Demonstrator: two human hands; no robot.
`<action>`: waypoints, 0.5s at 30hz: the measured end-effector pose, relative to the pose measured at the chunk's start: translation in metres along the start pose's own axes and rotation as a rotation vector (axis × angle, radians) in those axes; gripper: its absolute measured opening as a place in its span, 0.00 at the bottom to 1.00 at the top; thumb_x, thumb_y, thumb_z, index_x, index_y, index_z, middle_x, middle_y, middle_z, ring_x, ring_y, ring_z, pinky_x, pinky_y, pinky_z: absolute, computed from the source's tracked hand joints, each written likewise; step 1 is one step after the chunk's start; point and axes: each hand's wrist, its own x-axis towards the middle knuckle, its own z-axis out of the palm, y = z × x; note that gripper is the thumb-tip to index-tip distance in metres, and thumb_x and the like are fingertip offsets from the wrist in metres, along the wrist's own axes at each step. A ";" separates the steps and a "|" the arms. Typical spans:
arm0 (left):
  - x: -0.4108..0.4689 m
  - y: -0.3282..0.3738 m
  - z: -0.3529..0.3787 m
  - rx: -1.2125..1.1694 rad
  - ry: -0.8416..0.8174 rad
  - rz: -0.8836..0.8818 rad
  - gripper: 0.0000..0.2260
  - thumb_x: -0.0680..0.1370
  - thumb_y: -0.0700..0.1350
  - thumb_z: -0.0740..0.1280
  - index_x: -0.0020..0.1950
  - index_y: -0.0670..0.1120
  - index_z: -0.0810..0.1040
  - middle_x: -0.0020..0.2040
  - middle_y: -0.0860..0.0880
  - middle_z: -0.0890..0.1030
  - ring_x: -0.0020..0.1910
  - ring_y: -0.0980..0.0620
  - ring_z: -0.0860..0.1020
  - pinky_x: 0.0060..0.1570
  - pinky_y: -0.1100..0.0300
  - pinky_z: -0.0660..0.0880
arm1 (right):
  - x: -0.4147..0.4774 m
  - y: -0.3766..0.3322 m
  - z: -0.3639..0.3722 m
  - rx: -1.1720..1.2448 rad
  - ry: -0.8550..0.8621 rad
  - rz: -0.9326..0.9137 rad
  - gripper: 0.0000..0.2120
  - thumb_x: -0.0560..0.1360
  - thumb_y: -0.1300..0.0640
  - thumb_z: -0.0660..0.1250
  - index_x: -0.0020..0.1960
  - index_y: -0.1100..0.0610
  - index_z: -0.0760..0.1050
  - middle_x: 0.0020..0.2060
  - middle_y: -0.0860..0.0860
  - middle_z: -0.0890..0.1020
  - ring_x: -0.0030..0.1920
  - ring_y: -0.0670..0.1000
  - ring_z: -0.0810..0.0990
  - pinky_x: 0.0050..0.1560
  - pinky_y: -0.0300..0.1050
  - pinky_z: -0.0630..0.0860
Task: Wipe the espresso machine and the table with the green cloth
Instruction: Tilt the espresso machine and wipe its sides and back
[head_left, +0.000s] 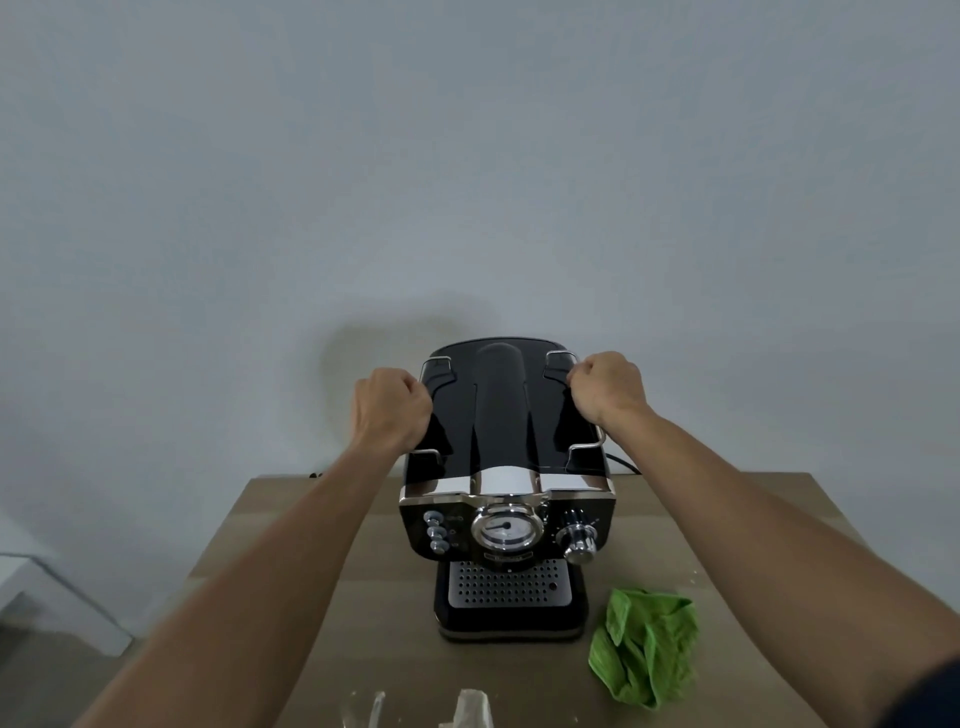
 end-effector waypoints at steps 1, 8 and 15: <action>0.000 0.000 0.000 -0.006 0.000 0.001 0.13 0.75 0.40 0.61 0.35 0.40 0.81 0.34 0.43 0.81 0.37 0.44 0.78 0.38 0.54 0.76 | -0.001 0.000 0.000 -0.013 0.000 0.000 0.16 0.79 0.58 0.56 0.51 0.65 0.80 0.49 0.60 0.82 0.47 0.58 0.78 0.46 0.44 0.73; 0.000 -0.001 0.001 -0.005 -0.005 0.020 0.12 0.74 0.40 0.61 0.36 0.41 0.82 0.35 0.42 0.82 0.38 0.43 0.78 0.39 0.55 0.74 | -0.008 -0.003 0.000 -0.045 0.058 -0.007 0.13 0.80 0.57 0.57 0.61 0.60 0.73 0.56 0.59 0.78 0.57 0.60 0.76 0.47 0.45 0.68; 0.003 -0.003 0.002 0.011 -0.003 0.026 0.12 0.75 0.40 0.61 0.36 0.41 0.81 0.36 0.43 0.82 0.36 0.46 0.75 0.38 0.59 0.68 | -0.008 -0.004 0.000 -0.040 0.059 -0.041 0.12 0.80 0.57 0.56 0.62 0.54 0.72 0.58 0.58 0.76 0.57 0.58 0.75 0.48 0.45 0.69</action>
